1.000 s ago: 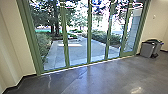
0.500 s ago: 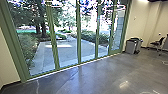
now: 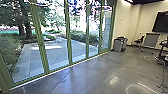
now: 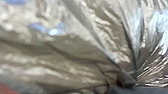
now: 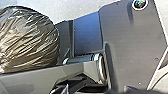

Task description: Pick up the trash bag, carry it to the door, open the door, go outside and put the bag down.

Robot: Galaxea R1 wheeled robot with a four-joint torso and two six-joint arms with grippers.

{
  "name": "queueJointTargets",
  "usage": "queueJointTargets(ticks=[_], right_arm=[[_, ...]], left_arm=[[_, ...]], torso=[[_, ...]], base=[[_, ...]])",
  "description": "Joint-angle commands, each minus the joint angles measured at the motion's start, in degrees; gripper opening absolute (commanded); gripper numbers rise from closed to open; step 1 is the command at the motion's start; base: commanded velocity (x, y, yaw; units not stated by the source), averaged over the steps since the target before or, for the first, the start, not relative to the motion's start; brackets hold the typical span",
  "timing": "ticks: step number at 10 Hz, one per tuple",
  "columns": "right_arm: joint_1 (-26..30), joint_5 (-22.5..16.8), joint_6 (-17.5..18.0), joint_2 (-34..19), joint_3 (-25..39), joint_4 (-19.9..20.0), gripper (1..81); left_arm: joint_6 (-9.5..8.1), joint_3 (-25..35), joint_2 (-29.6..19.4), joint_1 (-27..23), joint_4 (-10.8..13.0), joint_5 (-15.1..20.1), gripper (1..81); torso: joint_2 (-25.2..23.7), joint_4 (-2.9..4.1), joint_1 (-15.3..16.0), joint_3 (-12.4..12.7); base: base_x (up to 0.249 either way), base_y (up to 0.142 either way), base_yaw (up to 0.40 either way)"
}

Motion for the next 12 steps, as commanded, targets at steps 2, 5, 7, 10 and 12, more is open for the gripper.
queueJointTargets(ticks=[2,5,7,10,12], right_arm=[[2.5,-2.9,-0.2,0.4,0.5,-0.7,81.1],[2.5,-2.9,-0.2,0.4,0.5,-0.6,81.1],[2.5,-2.9,-0.2,0.4,0.5,-0.5,81.1],[2.5,-2.9,-0.2,0.4,0.5,-0.5,81.1],[2.5,-2.9,-0.2,0.5,0.5,-0.5,81.1]], left_arm=[[0.39,0.1,-0.1,-2.9,0.5,3.5,1.0],[0.39,0.1,-0.1,-2.9,0.5,3.5,1.0],[0.39,0.0,-0.1,-2.9,0.6,3.5,1.0],[0.39,0.0,0.0,-2.8,0.6,3.6,1.0],[0.39,0.0,-0.1,-2.8,0.6,3.6,1.0]], torso=[[0.0,0.0,0.0,0.0],[0.0,0.0,0.0,0.0],[0.0,0.0,0.0,0.0],[0.0,0.0,0.0,0.0],[0.0,0.0,0.0,0.0]], base=[[0.0,0.0,-0.283],[0.0,0.0,-0.233],[0.0,0.0,-0.182],[0.0,0.0,-0.149],[0.0,0.0,-0.114]])
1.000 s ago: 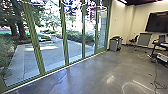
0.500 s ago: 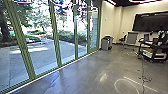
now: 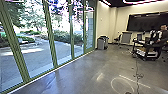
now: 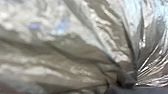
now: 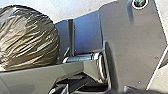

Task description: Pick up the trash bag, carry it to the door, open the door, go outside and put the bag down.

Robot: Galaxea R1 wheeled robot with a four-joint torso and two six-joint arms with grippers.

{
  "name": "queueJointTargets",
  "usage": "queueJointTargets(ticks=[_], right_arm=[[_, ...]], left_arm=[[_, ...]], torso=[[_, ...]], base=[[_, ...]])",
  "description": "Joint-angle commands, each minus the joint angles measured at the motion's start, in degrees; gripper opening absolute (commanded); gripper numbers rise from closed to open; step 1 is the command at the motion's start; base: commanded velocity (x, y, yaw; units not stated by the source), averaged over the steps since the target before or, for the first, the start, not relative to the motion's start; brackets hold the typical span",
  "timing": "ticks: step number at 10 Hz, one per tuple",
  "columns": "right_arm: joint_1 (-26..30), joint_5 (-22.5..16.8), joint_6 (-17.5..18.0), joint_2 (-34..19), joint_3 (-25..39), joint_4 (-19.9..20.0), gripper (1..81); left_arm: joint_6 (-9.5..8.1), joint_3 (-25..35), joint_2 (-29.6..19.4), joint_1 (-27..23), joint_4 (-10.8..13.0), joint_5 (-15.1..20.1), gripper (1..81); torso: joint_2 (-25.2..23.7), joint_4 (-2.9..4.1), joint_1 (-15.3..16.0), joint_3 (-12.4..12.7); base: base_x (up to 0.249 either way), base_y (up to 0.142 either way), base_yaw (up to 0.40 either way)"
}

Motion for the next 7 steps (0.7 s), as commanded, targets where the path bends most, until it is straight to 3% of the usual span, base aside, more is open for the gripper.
queueJointTargets(ticks=[1,7], right_arm=[[2.6,-3.0,-0.2,0.4,0.5,-0.5,81.1],[2.6,-3.0,-0.2,0.4,0.5,-0.4,81.1]], left_arm=[[0.39,0.0,-0.1,-3.1,0.6,3.7,1.0],[0.39,0.2,0.0,-3.1,0.6,3.7,1.0]], torso=[[0.0,0.0,0.0,0.0],[0.0,0.0,0.0,0.0]], base=[[0.0,0.0,-0.082],[0.0,0.0,0.0]])
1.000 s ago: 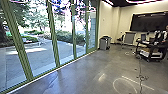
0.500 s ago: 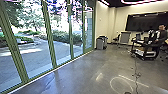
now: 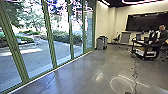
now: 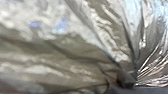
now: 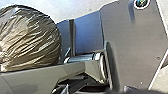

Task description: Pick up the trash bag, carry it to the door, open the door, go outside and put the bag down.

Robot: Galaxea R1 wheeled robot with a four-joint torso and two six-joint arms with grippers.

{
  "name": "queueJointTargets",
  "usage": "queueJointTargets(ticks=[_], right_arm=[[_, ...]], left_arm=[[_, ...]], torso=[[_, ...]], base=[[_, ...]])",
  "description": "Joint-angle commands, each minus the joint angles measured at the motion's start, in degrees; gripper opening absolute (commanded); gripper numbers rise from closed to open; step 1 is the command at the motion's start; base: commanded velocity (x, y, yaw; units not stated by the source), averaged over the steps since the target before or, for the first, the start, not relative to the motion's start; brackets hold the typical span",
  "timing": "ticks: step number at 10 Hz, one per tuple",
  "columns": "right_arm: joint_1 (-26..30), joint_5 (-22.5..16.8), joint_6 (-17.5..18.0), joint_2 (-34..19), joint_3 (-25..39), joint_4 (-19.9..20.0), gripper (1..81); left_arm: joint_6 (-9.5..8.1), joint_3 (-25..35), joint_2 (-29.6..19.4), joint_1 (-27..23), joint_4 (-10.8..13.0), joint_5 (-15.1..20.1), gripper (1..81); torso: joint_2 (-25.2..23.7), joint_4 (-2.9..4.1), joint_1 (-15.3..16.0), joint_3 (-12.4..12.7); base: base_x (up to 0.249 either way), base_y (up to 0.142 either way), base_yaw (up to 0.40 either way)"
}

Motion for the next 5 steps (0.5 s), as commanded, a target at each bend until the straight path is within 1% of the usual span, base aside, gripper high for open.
queueJointTargets(ticks=[1,5], right_arm=[[2.6,-2.9,-0.2,0.1,0.6,-0.4,81.1],[2.6,-2.9,-0.2,0.1,0.6,-0.4,81.1]], left_arm=[[0.37,0.1,0.0,-2.8,0.6,3.6,1.0],[0.63,0.1,-0.1,-2.9,0.6,3.5,1.0]], torso=[[0.0,0.0,0.0,0.0],[0.0,0.0,0.0,0.0]], base=[[0.0,0.0,0.0],[0.0,0.0,0.0]])
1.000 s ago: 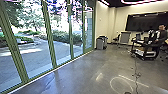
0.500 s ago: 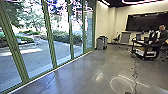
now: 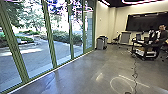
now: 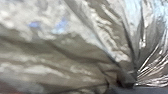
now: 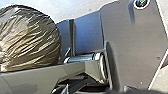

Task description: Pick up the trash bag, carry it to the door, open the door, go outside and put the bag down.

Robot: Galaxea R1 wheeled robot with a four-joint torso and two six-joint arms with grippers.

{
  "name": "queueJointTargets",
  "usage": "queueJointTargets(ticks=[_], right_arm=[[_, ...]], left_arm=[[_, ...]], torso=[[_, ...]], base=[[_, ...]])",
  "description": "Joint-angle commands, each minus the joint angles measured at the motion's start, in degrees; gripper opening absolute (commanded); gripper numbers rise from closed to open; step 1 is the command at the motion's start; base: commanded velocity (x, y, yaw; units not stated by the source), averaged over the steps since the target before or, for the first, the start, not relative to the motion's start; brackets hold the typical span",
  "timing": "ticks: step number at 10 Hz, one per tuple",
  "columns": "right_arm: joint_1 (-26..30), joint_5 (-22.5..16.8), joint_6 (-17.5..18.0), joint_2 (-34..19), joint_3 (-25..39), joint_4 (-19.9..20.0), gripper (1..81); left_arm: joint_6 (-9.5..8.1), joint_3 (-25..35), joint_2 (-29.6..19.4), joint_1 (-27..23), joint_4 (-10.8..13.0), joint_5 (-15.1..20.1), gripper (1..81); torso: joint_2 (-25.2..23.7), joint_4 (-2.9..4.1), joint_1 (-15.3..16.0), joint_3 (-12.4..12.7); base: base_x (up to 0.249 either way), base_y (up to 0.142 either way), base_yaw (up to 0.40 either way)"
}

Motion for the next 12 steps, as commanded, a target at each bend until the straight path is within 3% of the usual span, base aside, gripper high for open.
queueJointTargets(ticks=[1,12], right_arm=[[2.6,-2.9,-0.2,0.1,0.6,-0.5,81.1],[2.6,-2.9,-0.2,0.1,0.6,-0.4,81.1]], left_arm=[[0.61,0.1,-0.1,-2.9,0.6,3.5,1.0],[0.61,0.1,-0.1,-2.9,0.6,3.4,1.0]], torso=[[0.0,0.0,0.0,0.0],[0.0,0.0,-0.1,0.0]], base=[[0.073,0.0,0.0],[0.093,0.0,0.0]])
